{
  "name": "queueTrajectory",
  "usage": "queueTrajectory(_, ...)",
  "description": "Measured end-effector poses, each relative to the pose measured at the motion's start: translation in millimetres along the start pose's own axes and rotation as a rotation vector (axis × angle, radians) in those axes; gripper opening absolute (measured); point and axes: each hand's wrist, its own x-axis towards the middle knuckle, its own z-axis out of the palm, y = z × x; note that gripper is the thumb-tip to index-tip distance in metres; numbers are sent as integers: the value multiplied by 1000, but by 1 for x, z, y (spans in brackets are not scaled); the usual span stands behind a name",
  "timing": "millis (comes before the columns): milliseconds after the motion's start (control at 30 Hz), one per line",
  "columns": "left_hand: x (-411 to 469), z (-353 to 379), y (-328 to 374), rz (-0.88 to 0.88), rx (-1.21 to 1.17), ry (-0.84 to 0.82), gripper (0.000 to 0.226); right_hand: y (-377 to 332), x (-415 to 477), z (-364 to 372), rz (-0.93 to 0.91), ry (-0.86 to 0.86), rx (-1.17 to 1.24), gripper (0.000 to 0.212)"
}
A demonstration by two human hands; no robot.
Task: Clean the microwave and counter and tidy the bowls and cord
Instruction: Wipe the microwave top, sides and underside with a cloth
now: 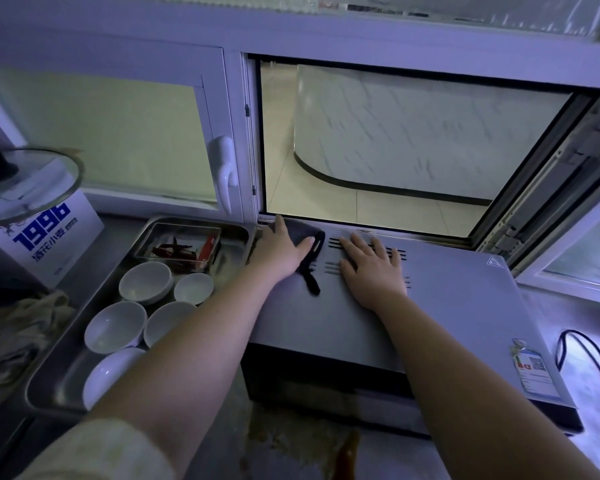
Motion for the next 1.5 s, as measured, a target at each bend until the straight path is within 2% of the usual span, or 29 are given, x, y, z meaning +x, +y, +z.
queueTrajectory(167, -88, -4, -29, 75, 150, -40, 92, 1, 1, -4, -13, -30, 16, 52)
queueTrajectory(233, -119, -5, -40, 106, 134, -78, 92, 4, 1, -9, -32, -53, 89, 51)
queueTrajectory(333, -151, -5, -46, 134, 259, -95, 90, 13, -10, -20, -63, -29, 184, 50)
queueTrajectory(433, -169, -3, -38, 193, 447, -24, 85, 36, -36, -25, -18, -27, 58, 51)
queueTrajectory(533, -174, 7, -23, 279, 539, -3, 81, 59, -58, -21, 74, -64, -51, 53)
queueTrajectory(667, -148, 22, 8, 381, 531, -49, 81, 61, -62, -14, 102, -80, -34, 54)
queueTrajectory(967, 3, 23, 64, 280, 515, -108, 82, 64, -62, -12, 93, -35, -12, 56)
queueTrajectory(1067, 23, 26, 75, 251, 512, -102, 79, 67, -60, -11, 98, -39, -19, 56)
queueTrajectory(1233, -33, 33, 50, 378, 485, -44, 75, 68, -60, -11, 95, -27, -12, 56)
queueTrajectory(1500, -149, 36, 25, 403, 508, -36, 77, 66, -62, -14, 108, -35, 16, 54)
